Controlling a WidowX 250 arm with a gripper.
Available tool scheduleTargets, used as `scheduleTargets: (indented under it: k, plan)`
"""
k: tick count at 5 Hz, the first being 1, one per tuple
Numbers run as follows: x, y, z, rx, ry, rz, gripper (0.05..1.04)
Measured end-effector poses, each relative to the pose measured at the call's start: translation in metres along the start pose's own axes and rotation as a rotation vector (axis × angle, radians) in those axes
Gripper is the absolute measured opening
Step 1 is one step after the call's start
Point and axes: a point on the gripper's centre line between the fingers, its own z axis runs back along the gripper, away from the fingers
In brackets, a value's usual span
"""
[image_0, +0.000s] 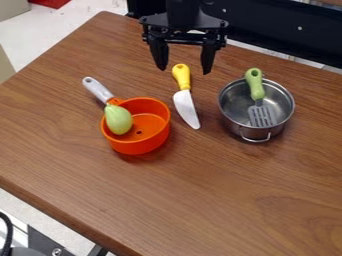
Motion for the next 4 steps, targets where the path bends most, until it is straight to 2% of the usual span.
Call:
scheduleTargets:
  k: [1, 3, 4]
  plan:
    - [-0.004, 0.001, -0.009, 0.006, 0.030, 0.001, 0.999]
    - [0.005, 0.022, -0.018, 0.011, 0.057, 0.152, 0.999]
    - [0.009, 0.038, -0.021, 0.025, 0.028, 0.242, 0.999]
